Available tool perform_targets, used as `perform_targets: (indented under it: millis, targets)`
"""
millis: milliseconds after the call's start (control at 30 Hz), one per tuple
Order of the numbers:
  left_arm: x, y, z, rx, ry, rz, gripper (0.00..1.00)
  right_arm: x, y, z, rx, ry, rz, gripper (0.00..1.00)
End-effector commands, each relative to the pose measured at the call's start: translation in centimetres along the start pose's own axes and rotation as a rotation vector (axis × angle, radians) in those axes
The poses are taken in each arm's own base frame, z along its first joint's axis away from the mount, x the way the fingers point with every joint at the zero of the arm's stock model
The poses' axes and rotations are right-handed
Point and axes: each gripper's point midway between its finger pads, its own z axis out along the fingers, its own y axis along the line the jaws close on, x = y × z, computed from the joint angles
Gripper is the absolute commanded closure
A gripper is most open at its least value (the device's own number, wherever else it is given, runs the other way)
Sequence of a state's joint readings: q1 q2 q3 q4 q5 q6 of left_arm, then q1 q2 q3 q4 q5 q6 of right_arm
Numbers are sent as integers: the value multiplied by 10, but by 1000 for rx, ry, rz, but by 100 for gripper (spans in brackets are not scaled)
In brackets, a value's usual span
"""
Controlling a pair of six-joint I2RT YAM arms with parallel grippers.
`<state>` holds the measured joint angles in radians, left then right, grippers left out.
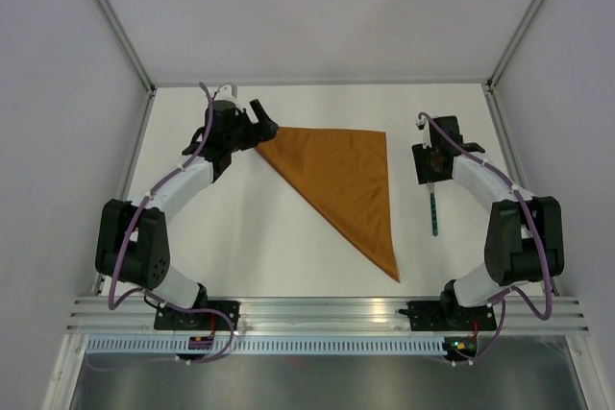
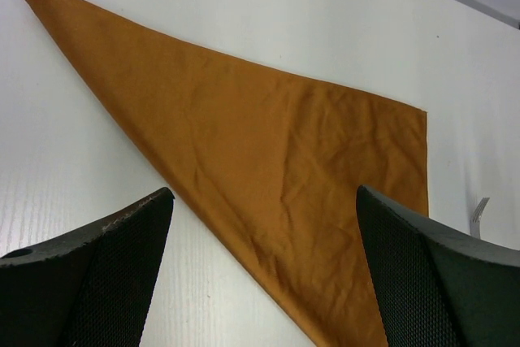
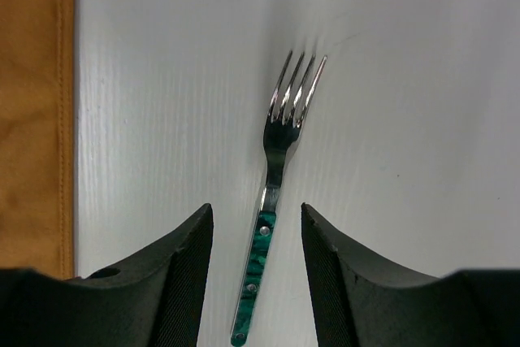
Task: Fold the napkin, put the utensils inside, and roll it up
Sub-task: Grab a utensil with the right arm
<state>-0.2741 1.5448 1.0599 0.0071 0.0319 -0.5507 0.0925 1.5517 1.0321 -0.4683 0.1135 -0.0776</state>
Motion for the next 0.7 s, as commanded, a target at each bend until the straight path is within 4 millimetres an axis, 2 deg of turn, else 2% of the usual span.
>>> perform_targets:
  millis: [0, 67, 267, 667]
  targets:
    - [-27, -21, -13, 88, -91, -41, 3, 35, -9, -5, 24, 120, 4, 46]
    - [-29, -21, -16, 92, -97, -41, 3, 47, -11, -2, 25, 160, 31, 47]
    - [-35, -20, -22, 96, -107, -42, 3, 60, -17, 3, 27, 203, 64, 46]
    - [-45, -18, -31, 96, -128, -47, 3, 76, -9, 19, -39, 309, 62, 48]
